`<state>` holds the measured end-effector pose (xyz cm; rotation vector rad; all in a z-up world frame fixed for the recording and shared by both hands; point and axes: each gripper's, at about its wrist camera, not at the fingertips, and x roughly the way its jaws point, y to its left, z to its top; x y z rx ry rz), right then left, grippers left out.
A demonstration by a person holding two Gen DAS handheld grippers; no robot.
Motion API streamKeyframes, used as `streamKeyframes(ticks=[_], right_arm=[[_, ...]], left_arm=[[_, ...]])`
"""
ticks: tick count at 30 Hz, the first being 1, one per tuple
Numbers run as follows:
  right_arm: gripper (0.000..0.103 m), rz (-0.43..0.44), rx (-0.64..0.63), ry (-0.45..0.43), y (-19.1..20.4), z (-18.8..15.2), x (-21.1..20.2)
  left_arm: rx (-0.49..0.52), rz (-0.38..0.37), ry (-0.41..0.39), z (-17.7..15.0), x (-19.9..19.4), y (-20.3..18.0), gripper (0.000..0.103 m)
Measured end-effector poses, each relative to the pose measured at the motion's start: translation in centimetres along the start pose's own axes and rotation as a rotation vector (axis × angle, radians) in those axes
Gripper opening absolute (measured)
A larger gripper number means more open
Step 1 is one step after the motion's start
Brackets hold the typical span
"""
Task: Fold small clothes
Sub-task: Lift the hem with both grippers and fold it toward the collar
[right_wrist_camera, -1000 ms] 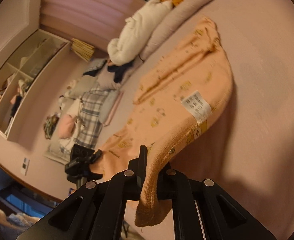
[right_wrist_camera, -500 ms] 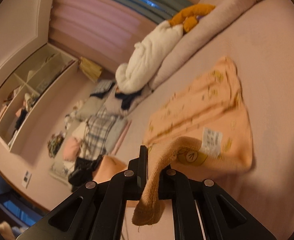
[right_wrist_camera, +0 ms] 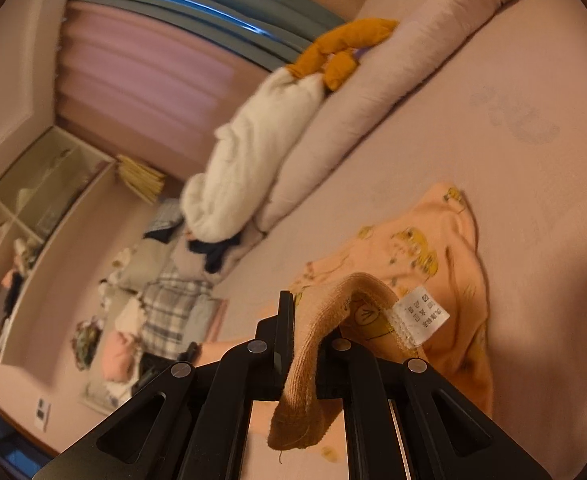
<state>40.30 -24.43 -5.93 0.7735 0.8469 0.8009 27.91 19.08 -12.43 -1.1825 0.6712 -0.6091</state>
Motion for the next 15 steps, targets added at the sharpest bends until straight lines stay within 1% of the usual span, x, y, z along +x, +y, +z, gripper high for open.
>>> streamKeyframes(ticks=[1,4,6,8,10,12,13,14,15], right_arm=[[0.008,-0.03,0.016,0.011,-0.5,0.5,0.6],[0.008,-0.077,0.082,0.028,-2.2,1.6,2.1],[0.008,-0.09,0.127,0.028,-3.4,2.4,2.6],[0.008,-0.123,0.167,0.03,-4.6,2.9,3.1],[0.008,-0.149,0.198,0.064,-5.6,3.0,3.7],[0.008,-0.176,0.212,0.116,-6.0,2.6,4.2],[0.012,-0.17,0.201,0.138,-5.8,2.4,4.2],[0.016,-0.167,0.188,0.152,-5.5,2.3,4.1],[0.028,-0.159,0.169,0.165,-5.1,2.1,3.7]], left_arm=[[-0.013,0.019,-0.001,0.6,0.3,0.5,0.003],[-0.059,0.067,-0.012,2.1,1.2,2.0,0.003],[-0.09,0.094,-0.02,2.9,1.6,2.8,0.003],[-0.111,0.145,-0.02,3.6,2.1,3.8,0.004],[-0.131,0.216,0.006,4.0,2.8,4.5,0.004],[-0.134,0.254,0.058,3.7,3.3,4.9,0.011],[-0.125,0.271,0.073,3.7,3.5,4.8,0.019],[-0.116,0.292,0.071,3.6,3.5,4.6,0.027],[-0.1,0.285,0.085,3.4,3.2,4.2,0.03]])
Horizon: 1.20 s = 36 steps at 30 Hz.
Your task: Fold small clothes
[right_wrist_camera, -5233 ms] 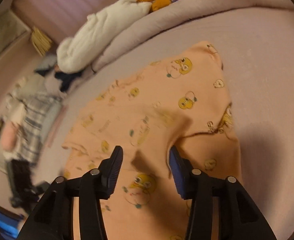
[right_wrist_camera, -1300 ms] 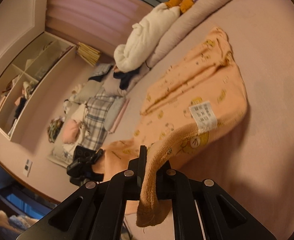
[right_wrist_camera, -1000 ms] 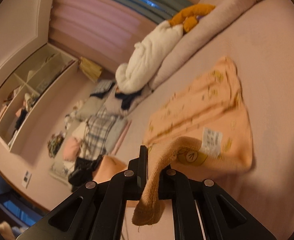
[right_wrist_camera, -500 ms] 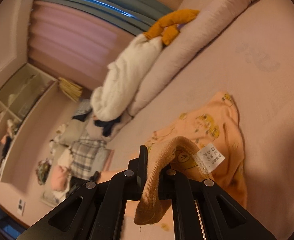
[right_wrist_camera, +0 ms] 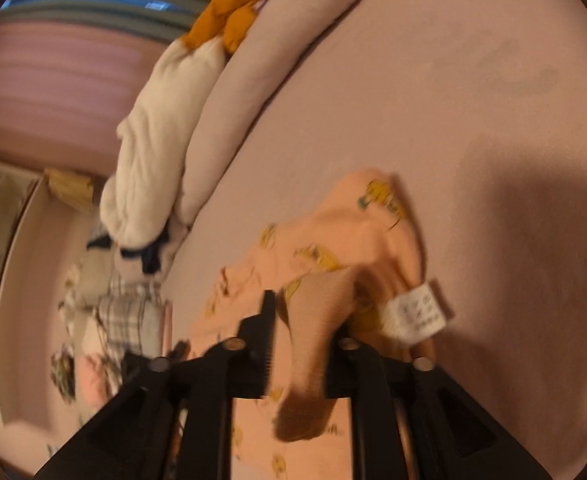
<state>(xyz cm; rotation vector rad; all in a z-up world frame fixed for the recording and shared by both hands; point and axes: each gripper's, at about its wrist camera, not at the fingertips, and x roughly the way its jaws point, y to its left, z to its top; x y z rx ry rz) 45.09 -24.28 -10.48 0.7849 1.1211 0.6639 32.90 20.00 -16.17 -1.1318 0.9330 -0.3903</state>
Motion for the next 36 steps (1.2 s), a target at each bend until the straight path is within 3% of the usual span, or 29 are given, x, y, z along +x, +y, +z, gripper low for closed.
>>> streamKeyframes(ticks=[1,4,7,9,11,12,14,15,18,20,23,29,31,33,36], right_arm=[[0.039,0.008,-0.008,0.007,0.2,-0.1,-0.2],[0.041,0.057,0.002,0.02,0.6,0.0,-0.7],[0.041,0.12,0.083,0.037,0.2,0.8,-0.1],[0.041,0.192,0.167,0.035,-0.5,1.5,0.5],[0.041,0.274,0.272,-0.018,-1.3,2.3,0.7],[0.043,0.314,0.328,-0.054,-2.2,2.7,0.5],[0.044,0.335,0.376,-0.129,-3.4,3.3,-0.1],[0.044,0.301,0.361,-0.154,-3.6,3.6,-0.5],[0.044,0.265,0.313,-0.176,-3.8,3.6,-1.3],[0.044,0.236,0.267,-0.192,-3.5,3.1,-2.2],[0.044,0.11,0.089,-0.18,-1.3,2.2,-3.6],[0.044,-0.24,-0.423,-0.104,5.8,-2.7,-2.8],[0.035,-0.247,-0.47,-0.06,6.3,-3.9,-2.0],[0.034,-0.279,-0.475,-0.034,5.9,-4.5,-1.4],[0.034,-0.45,-0.521,-0.006,4.7,-5.3,-0.1]], left_arm=[[0.0,-0.011,0.003,0.1,-0.2,-0.1,0.037],[-0.044,-0.078,0.004,0.9,-0.2,-0.3,0.052],[-0.144,-0.164,-0.003,2.3,1.0,-0.1,0.052],[-0.265,-0.282,-0.031,3.3,1.5,1.0,0.052],[-0.388,-0.36,-0.079,3.9,1.7,2.3,0.061],[-0.415,-0.368,-0.103,4.2,1.6,2.6,0.061],[-0.385,-0.314,-0.158,4.9,1.0,2.5,0.061],[-0.358,-0.282,-0.189,5.0,0.3,2.3,0.061],[-0.336,-0.306,-0.254,5.1,-1.6,2.5,0.061],[-0.284,-0.201,-0.261,5.0,-2.9,2.1,0.061],[-0.104,-0.061,-0.207,3.9,-4.4,0.1,0.061],[0.274,0.063,-0.08,-1.4,-4.1,-5.3,0.061],[0.35,0.11,-0.035,-3.6,-3.3,-5.8,0.057],[0.398,0.166,0.002,-5.4,-2.5,-5.4,0.052],[0.441,0.283,0.047,-7.4,-1.4,-3.4,0.048]])
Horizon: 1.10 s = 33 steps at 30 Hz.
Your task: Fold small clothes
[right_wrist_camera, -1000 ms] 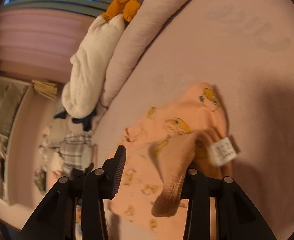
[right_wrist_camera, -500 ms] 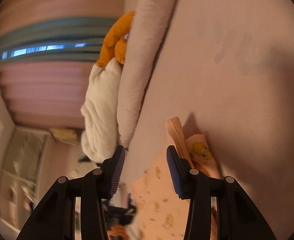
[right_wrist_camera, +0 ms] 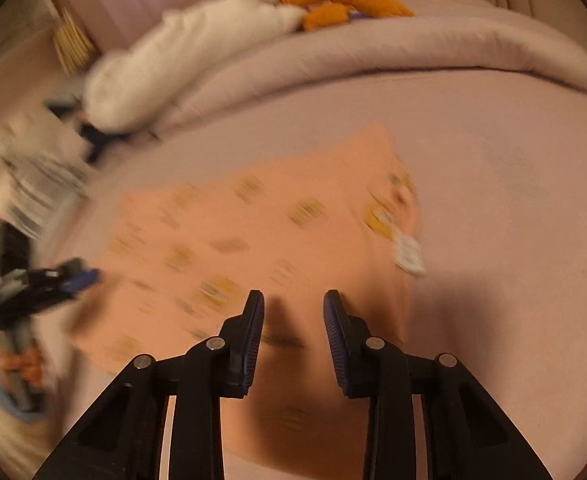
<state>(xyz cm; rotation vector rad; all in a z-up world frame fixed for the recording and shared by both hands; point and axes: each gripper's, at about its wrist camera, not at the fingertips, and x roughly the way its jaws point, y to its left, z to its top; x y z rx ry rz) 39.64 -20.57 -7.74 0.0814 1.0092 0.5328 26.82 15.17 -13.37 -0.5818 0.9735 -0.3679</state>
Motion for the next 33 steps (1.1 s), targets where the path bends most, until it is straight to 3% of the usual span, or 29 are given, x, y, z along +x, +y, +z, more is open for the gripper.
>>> streamKeyframes(ticks=[2,5,10,14,16,18,19,20,24,30,33], right_arm=[[0.033,-0.009,-0.011,0.017,0.0,-0.3,0.6],[0.032,-0.042,-0.009,0.015,0.5,0.2,0.0],[0.033,-0.012,-0.147,-0.01,4.6,-1.8,-2.0],[0.033,-0.018,-0.176,0.067,4.8,-4.5,0.1],[0.033,-0.013,-0.178,0.038,4.6,-4.7,-0.1],[0.033,-0.011,-0.155,0.05,4.9,-4.0,-0.6],[0.033,-0.003,-0.158,0.047,5.2,-3.8,-0.9],[0.033,0.01,-0.168,0.04,5.5,-3.8,-1.2],[0.033,0.077,-0.209,0.02,7.6,-3.5,-0.9],[0.033,0.127,-0.147,0.018,9.5,0.6,2.4],[0.031,0.147,-0.048,0.039,10.2,3.7,5.4]], left_arm=[[-0.006,0.006,-0.011,-0.5,0.4,1.3,0.034],[-0.11,-0.059,-0.032,-0.3,-1.0,3.2,0.033],[-0.065,-0.036,-0.036,-2.7,-3.3,3.2,0.037],[-0.061,-0.041,-0.011,-5.1,-4.1,4.4,0.038],[-0.072,-0.048,-0.026,-5.4,-4.8,4.3,0.039],[-0.087,-0.046,-0.052,-5.1,-5.6,4.5,0.051],[-0.092,-0.044,-0.067,-4.6,-5.7,4.4,0.067],[-0.096,-0.034,-0.088,-4.3,-6.0,4.7,0.075],[-0.142,-0.061,-0.099,-1.9,-4.6,5.4,0.075],[-0.193,-0.12,-0.075,1.4,-0.8,5.6,0.074],[-0.149,-0.081,-0.036,2.2,0.4,4.9,0.064]])
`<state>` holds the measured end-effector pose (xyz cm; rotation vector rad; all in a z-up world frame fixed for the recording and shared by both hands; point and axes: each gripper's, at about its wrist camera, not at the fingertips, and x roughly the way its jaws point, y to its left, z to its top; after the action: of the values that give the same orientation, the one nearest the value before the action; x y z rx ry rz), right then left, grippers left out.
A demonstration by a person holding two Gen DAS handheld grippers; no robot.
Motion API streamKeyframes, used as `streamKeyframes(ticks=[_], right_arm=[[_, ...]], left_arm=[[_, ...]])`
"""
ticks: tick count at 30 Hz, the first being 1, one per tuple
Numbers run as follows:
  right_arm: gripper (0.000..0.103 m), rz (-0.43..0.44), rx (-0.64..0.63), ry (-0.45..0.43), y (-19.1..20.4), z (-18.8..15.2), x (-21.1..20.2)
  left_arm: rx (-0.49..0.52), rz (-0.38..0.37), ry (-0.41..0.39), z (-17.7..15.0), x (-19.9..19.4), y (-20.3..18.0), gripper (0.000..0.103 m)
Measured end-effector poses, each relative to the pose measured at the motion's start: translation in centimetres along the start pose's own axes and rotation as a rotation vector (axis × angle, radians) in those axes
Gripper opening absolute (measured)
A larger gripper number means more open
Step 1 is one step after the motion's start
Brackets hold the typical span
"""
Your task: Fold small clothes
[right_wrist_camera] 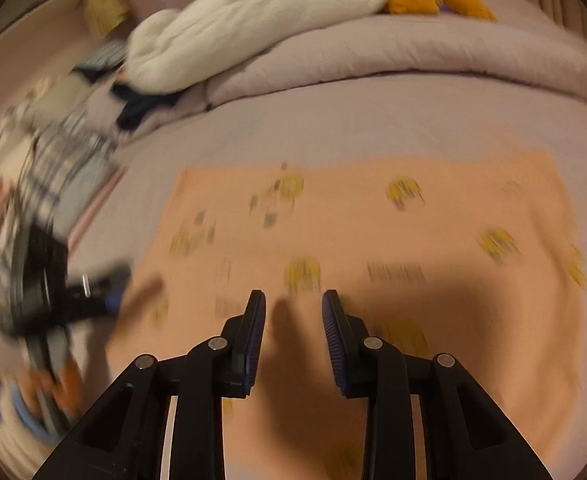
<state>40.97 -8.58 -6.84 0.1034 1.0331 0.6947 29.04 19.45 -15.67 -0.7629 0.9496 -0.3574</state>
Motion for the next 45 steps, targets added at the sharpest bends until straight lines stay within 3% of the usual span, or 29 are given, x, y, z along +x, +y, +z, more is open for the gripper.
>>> streamKeyframes(ticks=[3,5,6,8,13,18,22,26,33,35,37,40,43,45], right_arm=[[0.027,-0.033,0.064,0.005,-0.4,2.4,2.5],[0.023,-0.069,0.075,0.025,-0.3,3.0,4.1],[0.018,-0.106,0.063,0.052,-0.2,3.1,5.3],[0.016,-0.124,0.045,0.05,0.1,3.0,5.7],[0.016,-0.117,-0.003,0.046,1.8,1.5,3.4],[0.016,-0.11,-0.096,0.089,3.2,-4.0,0.8],[0.016,-0.126,-0.118,0.083,3.7,-5.6,0.2],[0.016,0.015,-0.044,0.079,2.8,-5.6,-1.7],[0.019,0.184,0.127,-0.004,-2.1,-6.5,-4.4],[0.031,0.245,0.193,-0.032,-3.3,-7.3,-4.7],[0.053,0.316,0.279,-0.058,-4.6,-7.4,-5.0],[0.069,0.455,0.452,-0.095,-7.3,-7.4,-4.8],[0.071,0.609,0.632,-0.081,-9.2,-7.9,-2.9],[0.071,0.649,0.705,-0.067,-10.1,-8.3,-2.0]], left_arm=[[0.051,0.055,0.018,0.3,0.5,-0.7,0.052],[0.064,0.078,0.028,0.5,0.6,-0.4,0.039],[0.063,0.082,0.034,0.6,0.6,-0.1,0.036],[0.044,0.068,0.039,0.7,0.4,0.9,0.032],[0.008,0.042,0.032,0.7,0.1,2.0,0.029],[0.026,0.068,0.028,0.5,0.1,1.6,0.029],[-0.002,0.099,0.029,0.7,0.1,1.0,0.026],[-0.027,0.095,0.029,1.0,-0.4,-0.5,0.016],[0.112,0.137,-0.014,1.0,-1.0,-7.8,0.013],[0.183,0.146,-0.003,0.7,-0.1,-10.7,0.014],[0.256,0.153,0.013,0.0,1.2,-13.5,0.016],[0.332,0.152,0.059,-1.3,3.8,-16.4,0.017],[0.358,0.147,0.115,-2.6,6.5,-17.1,0.018],[0.333,0.112,0.168,-3.3,7.9,-16.4,0.018]])
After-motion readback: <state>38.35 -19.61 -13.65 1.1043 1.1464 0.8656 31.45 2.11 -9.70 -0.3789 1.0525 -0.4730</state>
